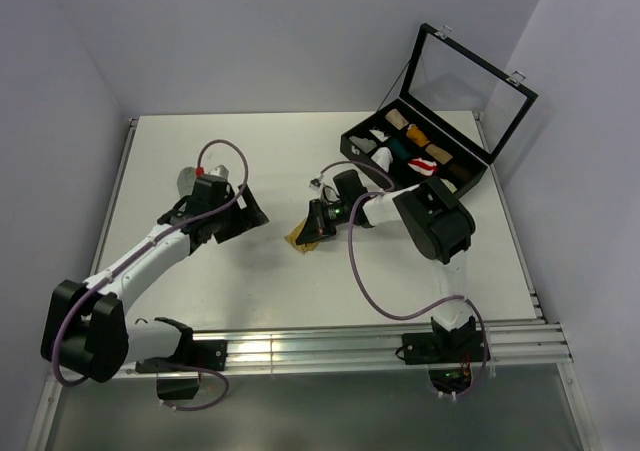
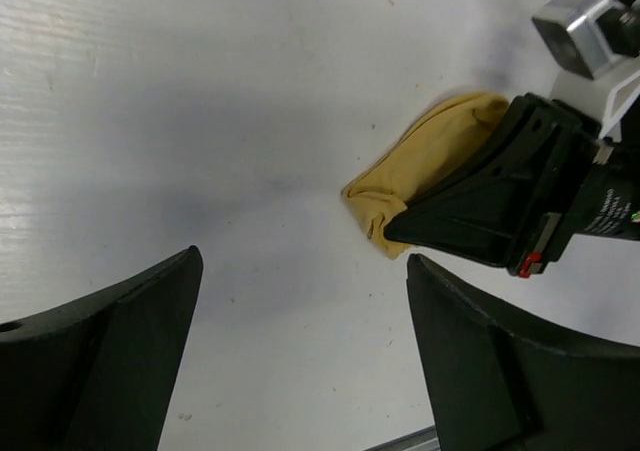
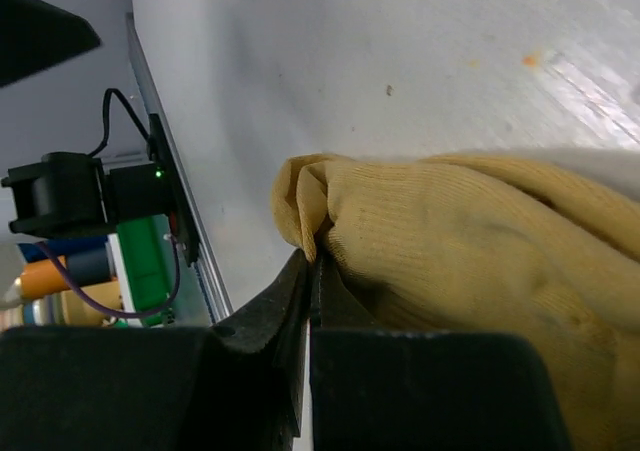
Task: Roll the socks
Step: Roll the sock at the center of the board.
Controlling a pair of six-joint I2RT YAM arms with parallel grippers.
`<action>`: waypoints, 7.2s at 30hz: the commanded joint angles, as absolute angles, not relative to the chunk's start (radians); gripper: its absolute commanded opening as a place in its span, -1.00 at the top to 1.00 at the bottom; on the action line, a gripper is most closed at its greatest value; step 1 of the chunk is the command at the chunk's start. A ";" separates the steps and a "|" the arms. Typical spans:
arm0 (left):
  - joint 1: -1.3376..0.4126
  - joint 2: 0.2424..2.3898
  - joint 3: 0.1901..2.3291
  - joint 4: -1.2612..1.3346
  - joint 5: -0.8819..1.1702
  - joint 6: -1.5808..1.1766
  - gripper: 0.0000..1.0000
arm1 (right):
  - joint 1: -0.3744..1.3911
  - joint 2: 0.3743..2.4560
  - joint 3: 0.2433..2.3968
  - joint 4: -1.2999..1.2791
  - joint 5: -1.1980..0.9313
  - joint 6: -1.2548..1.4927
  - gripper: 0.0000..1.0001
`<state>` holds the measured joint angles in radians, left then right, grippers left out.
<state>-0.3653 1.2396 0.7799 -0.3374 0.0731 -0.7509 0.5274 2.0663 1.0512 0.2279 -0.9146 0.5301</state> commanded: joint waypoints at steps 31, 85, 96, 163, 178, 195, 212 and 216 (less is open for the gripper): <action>-0.578 1.701 0.956 -0.248 0.005 -0.798 -0.43 | 0.474 2.125 1.037 0.291 -0.940 0.638 1.00; -0.658 1.822 1.034 -0.411 -0.184 -0.795 -0.09 | 0.494 1.817 1.009 0.149 -0.761 0.486 0.24; -0.660 1.825 1.040 -0.407 -0.170 -0.785 -0.09 | 0.557 1.798 1.042 0.094 -0.617 0.410 0.28; -0.560 1.713 0.830 0.023 0.132 -1.006 -0.28 | 0.431 2.102 1.045 0.066 -0.712 0.561 1.00; -0.560 1.842 0.822 0.051 0.118 -1.037 0.22 | 0.426 2.102 1.052 0.066 -0.726 0.558 1.00; -0.589 1.743 1.015 -0.374 -0.055 -1.031 0.99 | 0.572 1.674 0.905 0.132 -0.358 0.287 0.30; -0.589 1.723 1.062 -0.445 -0.011 -1.057 0.99 | 1.028 1.641 0.779 0.431 0.328 0.011 -0.06; -0.584 1.720 1.057 -0.442 -0.009 -1.069 0.99 | 1.042 1.687 0.793 0.451 0.319 -0.032 -0.06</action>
